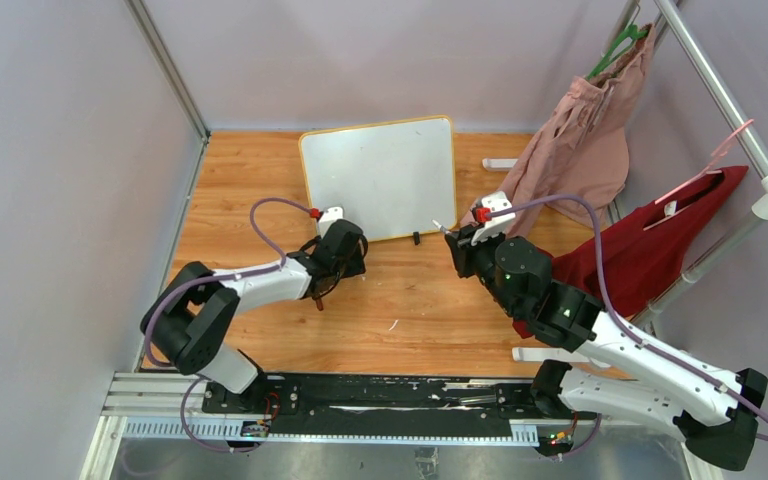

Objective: Write a sentence on the whiteboard

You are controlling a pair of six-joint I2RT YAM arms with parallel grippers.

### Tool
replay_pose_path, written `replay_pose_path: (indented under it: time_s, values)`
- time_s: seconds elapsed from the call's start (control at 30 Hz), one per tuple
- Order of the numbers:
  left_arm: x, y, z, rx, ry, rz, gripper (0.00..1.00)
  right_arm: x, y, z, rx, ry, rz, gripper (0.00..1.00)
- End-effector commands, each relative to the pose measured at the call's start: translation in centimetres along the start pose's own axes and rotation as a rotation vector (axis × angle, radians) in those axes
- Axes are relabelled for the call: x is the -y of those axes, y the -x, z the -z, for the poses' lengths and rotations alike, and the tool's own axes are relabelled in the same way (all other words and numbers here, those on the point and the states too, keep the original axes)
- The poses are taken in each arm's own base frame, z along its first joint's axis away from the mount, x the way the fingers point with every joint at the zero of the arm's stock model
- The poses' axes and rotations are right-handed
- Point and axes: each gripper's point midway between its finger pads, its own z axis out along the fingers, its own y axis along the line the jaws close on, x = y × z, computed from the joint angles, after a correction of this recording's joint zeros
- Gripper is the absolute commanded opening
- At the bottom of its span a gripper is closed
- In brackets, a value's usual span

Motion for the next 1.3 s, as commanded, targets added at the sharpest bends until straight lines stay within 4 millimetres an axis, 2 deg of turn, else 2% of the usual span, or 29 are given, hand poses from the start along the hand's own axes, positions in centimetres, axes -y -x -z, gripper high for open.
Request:
replay_pose_path:
  time_s: [0.0, 0.37, 0.6, 0.73, 0.83, 1.0, 1.1, 1.27]
  values:
    - [2.0, 2.9, -1.6, 0.093, 0.006, 0.016, 0.52, 0.5, 1.2, 0.4, 0.026, -0.012, 0.01, 0.0]
    - [2.1, 2.8, -3.9, 0.087, 0.063, 0.007, 0.46, 0.6, 1.3, 0.6, 0.029, -0.009, 0.023, 0.0]
    - [2.8, 2.5, -3.9, 0.065, 0.032, 0.016, 0.38, 0.6, 1.2, 0.6, 0.025, -0.01, 0.025, 0.0]
    - [3.4, 2.1, -3.6, 0.056, 0.011, 0.009, 0.29, 0.7, 1.0, 0.7, 0.022, -0.011, 0.023, 0.0]
    - [3.5, 2.0, -3.4, 0.052, 0.002, 0.002, 0.27, 0.6, 0.9, 0.6, 0.019, -0.01, 0.021, 0.0]
    - [2.5, 2.1, -2.8, 0.075, 0.024, 0.0, 0.28, 0.6, 0.8, 0.6, 0.017, -0.008, 0.016, 0.0]
    - [1.8, 2.5, -2.7, 0.091, 0.059, -0.029, 0.35, 0.5, 0.7, 0.5, 0.013, -0.006, 0.017, 0.0]
    - [2.0, 3.3, -3.1, 0.11, 0.086, -0.042, 0.38, 0.4, 0.7, 0.6, 0.01, 0.0, 0.008, 0.0]
